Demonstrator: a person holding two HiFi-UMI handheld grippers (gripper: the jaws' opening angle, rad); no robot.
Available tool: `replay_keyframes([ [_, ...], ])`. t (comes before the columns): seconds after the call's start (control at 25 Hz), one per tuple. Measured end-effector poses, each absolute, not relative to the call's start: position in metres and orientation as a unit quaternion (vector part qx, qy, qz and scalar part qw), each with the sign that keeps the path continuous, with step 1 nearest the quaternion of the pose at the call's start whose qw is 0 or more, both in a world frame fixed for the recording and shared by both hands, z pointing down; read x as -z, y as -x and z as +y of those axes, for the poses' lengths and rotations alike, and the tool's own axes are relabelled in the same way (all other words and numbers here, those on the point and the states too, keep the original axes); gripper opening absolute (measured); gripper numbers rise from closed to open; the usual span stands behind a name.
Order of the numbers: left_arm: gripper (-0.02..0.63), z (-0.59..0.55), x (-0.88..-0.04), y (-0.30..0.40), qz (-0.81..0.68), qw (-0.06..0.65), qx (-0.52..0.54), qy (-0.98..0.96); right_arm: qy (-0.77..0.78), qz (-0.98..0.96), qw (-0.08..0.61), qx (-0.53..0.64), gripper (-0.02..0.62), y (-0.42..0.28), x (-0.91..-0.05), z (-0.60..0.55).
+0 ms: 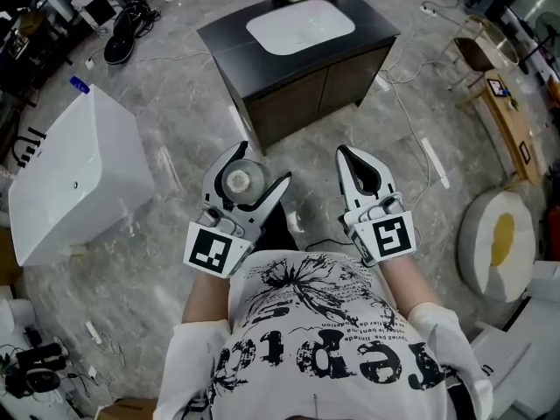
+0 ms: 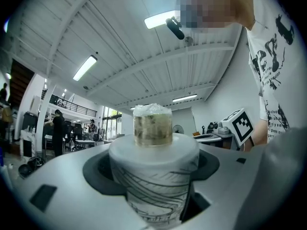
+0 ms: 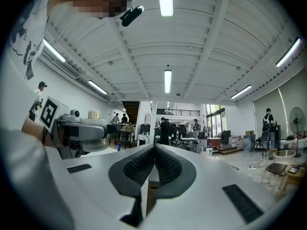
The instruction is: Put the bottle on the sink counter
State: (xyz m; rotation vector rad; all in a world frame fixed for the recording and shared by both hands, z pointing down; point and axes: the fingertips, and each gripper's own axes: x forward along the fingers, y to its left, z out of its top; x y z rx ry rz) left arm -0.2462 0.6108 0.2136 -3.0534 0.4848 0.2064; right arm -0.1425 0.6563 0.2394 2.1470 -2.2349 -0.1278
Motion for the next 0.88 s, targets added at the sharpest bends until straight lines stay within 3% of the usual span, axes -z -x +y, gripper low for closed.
replay_keyframes([
  [0.88,0.35,0.183,-0.206,0.124,0.124,0.014,-0.064,0.99,-0.721,-0.691,0.044,0.015,0.015,0.019,-0.234,0.236],
])
